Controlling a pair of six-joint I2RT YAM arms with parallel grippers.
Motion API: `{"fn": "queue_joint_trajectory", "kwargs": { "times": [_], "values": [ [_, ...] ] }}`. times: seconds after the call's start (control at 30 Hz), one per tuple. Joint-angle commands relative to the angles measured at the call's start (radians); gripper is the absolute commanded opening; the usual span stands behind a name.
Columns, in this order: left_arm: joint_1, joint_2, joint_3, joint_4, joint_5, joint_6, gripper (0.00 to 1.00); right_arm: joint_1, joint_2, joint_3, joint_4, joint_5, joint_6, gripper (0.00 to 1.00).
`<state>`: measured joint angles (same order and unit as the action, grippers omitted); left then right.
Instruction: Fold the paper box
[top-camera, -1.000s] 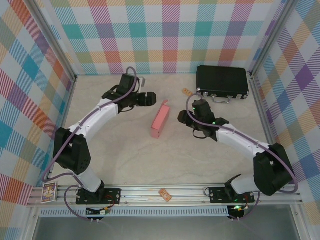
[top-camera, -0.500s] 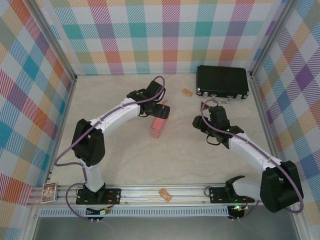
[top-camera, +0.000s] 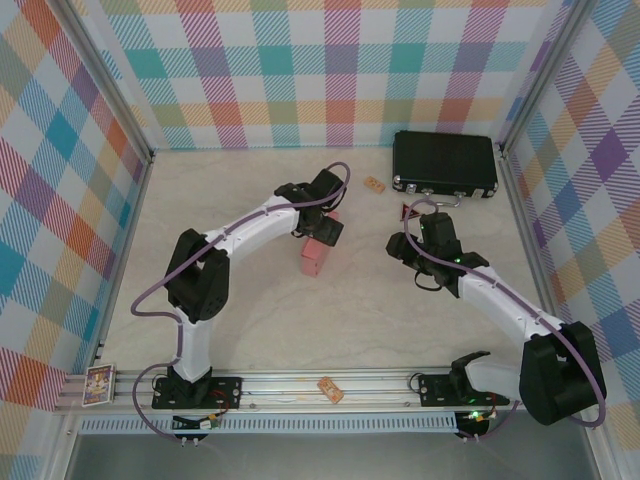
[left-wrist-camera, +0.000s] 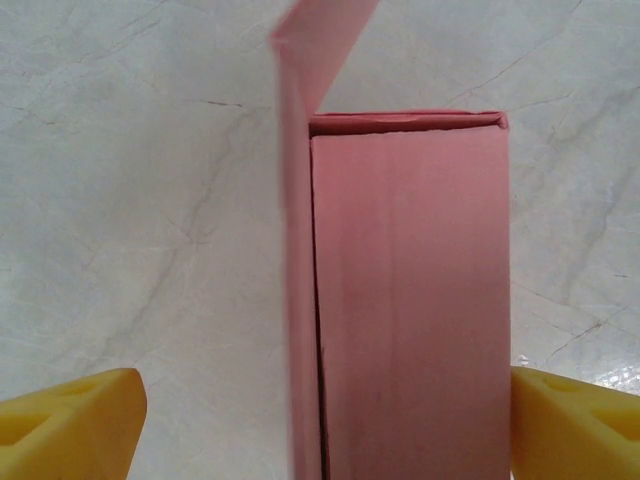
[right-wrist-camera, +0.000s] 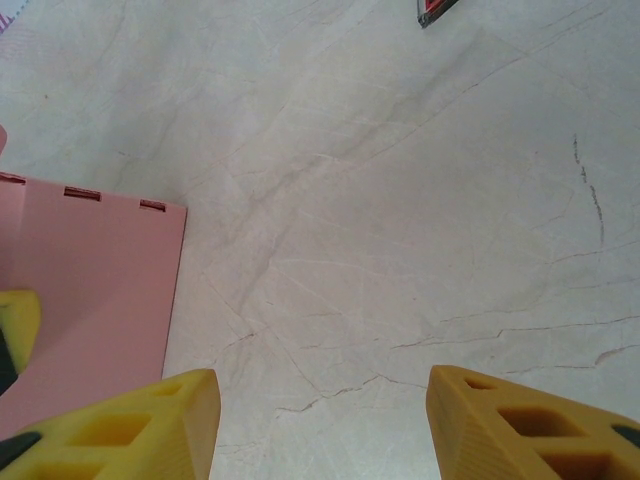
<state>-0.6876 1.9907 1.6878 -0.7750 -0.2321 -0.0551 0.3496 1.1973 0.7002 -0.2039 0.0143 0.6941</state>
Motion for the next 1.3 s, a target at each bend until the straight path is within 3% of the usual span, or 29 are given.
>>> {"fn": "queue_joint_trajectory", "kwargs": {
  "times": [0.0,0.23,0.43,0.53,0.77,1.03,1.27],
  "values": [
    [-0.015,0.022,0.038,-0.046,-0.014,0.033,0.85,-0.012,-0.007,-0.007,-0.006,-0.014,-0.015,0.57],
    [-0.016,0.043,0.049,-0.059,0.003,0.055,0.76,-0.022,0.003,-0.011,0.0,-0.025,-0.009,0.57],
    [-0.016,0.039,0.051,-0.073,0.013,0.085,0.6,-0.024,0.013,-0.01,0.003,-0.032,-0.002,0.57],
    [-0.016,0.027,0.043,-0.068,0.036,0.132,0.58,-0.024,0.018,-0.011,0.003,-0.033,-0.002,0.57],
    [-0.016,0.011,0.039,-0.093,0.138,0.319,0.56,-0.03,0.016,-0.017,-0.006,-0.023,-0.003,0.57],
    [-0.016,-0.077,-0.059,-0.062,0.381,0.657,0.56,-0.037,0.012,-0.024,-0.012,-0.024,-0.005,0.58],
    [-0.012,-0.054,-0.027,-0.18,0.466,0.892,0.56,-0.043,0.008,-0.03,-0.012,-0.025,-0.007,0.57]
  ]
}}
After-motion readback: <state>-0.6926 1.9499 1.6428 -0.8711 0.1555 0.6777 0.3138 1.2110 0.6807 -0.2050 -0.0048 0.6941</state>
